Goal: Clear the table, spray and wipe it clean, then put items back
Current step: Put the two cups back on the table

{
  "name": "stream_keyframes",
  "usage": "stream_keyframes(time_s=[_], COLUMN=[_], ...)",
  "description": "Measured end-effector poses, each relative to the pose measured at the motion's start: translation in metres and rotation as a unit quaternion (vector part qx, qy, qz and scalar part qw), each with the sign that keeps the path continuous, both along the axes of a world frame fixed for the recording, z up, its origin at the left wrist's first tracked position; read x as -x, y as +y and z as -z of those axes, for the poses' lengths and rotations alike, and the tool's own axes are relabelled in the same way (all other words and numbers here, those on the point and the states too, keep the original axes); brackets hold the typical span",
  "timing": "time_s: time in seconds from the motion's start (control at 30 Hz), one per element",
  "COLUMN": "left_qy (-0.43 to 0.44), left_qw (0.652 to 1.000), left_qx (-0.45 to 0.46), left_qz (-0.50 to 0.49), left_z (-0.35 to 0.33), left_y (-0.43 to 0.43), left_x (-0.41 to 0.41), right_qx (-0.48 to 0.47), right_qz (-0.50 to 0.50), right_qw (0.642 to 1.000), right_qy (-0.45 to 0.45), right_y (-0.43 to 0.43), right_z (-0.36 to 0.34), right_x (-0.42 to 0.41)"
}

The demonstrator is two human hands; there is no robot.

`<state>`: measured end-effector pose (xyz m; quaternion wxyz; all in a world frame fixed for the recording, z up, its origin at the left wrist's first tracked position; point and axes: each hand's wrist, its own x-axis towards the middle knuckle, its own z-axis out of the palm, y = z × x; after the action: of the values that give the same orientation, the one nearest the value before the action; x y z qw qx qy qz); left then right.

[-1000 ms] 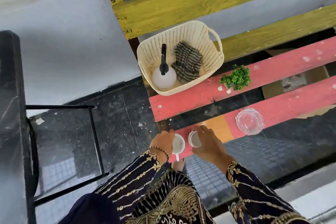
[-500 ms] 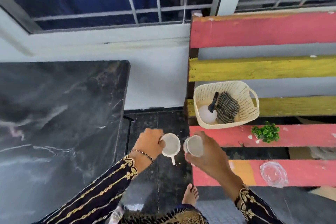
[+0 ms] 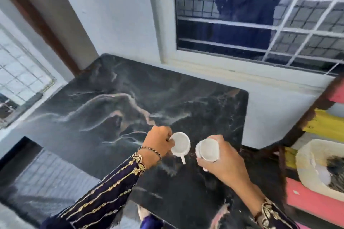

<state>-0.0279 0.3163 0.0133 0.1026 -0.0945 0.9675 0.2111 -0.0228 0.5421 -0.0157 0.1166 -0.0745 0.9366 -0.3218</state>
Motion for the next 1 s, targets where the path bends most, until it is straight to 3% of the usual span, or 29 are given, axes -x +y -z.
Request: stream_keyframes(time_s=[0.17, 0.4, 1.0], left_qy=[-0.043, -0.054, -0.051], left_qw=[0.998, 0.995, 0.995], left_qx=[0.038, 0.082, 0.080], left_qz=[-0.014, -0.024, 0.032], left_z=[0.016, 0.019, 0.049], left_y=[-0.145, -0.258, -0.328], left_x=[0.000, 0.023, 0.072], right_qx=[0.019, 0.032, -0.048], right_qz=[0.017, 0.017, 0.057], right_qw=[0.999, 0.997, 0.993], right_qy=[-0.039, -0.073, -0.093], right_y=[-0.130, -0.238, -0.313], right_z=[0.012, 0.022, 0.036], right_x=[0.001, 0.013, 0.044])
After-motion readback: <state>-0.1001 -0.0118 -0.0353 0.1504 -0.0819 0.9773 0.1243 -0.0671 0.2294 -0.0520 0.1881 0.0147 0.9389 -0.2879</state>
